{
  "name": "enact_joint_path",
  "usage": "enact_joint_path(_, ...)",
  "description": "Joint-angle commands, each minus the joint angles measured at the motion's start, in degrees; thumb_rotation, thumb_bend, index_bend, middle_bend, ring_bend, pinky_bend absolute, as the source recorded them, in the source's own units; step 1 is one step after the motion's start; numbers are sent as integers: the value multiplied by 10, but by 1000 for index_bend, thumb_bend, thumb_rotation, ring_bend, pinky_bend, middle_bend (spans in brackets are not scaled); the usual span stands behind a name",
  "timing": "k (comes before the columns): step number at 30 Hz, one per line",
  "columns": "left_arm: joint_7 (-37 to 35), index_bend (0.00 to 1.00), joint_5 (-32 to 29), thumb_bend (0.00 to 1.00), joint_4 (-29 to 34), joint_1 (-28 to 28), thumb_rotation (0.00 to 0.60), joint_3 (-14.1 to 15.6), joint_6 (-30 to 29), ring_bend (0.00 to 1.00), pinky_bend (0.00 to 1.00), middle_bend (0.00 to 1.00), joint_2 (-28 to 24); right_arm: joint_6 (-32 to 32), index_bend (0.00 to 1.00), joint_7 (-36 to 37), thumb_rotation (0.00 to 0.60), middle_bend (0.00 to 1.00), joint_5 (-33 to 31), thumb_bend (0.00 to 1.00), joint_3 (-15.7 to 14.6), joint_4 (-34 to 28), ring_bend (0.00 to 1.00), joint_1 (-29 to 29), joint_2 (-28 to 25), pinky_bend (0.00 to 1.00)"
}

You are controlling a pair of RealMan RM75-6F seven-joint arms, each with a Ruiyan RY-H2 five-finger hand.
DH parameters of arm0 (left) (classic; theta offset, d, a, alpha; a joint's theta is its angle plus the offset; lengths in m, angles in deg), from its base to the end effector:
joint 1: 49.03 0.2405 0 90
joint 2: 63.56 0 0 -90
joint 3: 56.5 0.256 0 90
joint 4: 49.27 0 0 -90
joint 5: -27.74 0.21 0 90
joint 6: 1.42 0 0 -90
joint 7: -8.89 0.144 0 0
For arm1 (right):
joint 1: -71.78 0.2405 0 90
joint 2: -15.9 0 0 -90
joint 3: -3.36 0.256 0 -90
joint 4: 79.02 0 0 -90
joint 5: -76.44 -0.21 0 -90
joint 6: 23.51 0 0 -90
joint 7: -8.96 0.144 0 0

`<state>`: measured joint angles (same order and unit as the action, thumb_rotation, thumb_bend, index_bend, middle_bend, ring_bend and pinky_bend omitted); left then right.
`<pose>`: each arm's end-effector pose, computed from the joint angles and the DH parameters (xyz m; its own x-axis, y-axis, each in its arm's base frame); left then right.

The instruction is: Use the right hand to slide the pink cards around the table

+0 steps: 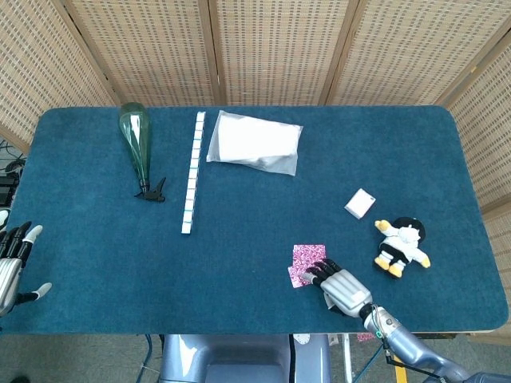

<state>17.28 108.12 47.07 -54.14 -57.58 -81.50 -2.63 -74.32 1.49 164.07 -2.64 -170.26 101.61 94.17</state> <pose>-0.3209 0.1735 0.1598 0.4982 0.1300 0.8573 0.8585 0.0650 -0.5087 -0.2312 -0.2241 -0.0124 0.5501 -0.5012 0.6679 -0.8084 -0.5202 0.2754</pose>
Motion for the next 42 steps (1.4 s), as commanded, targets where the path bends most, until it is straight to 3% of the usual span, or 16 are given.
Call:
enact_joint_path(1,0,0,0,8,0,0,600,0,0,0,0,0,0,6,127,-4,600,125,7,1000,-12,0,0,-1,0,17)
enact_joint_path(10,3,0,-1,8,1,0,600,0,-1,0,0,0,1,-16,146,-9,600,137,56,1000,-41,-36,0,-7,-18,19)
enact_joint_path(17,3,0,-1,9,1,0,600,0,-1,0,0,0,1,-67,146,19,600,132,62,1000,-6,-30,0,-10,-19,19)
enact_joint_path(24,3,0,-2,8,2,0,600,0,1,0,0,0,-1,-37,146,3,600,124,9,1000,24,2,0,2,5,19)
enact_joint_path(42,2,0,-4,8,4,-1,600,1,4,0,0,0,-2,4,146,-52,600,109,-43,1000,27,28,0,11,31,19)
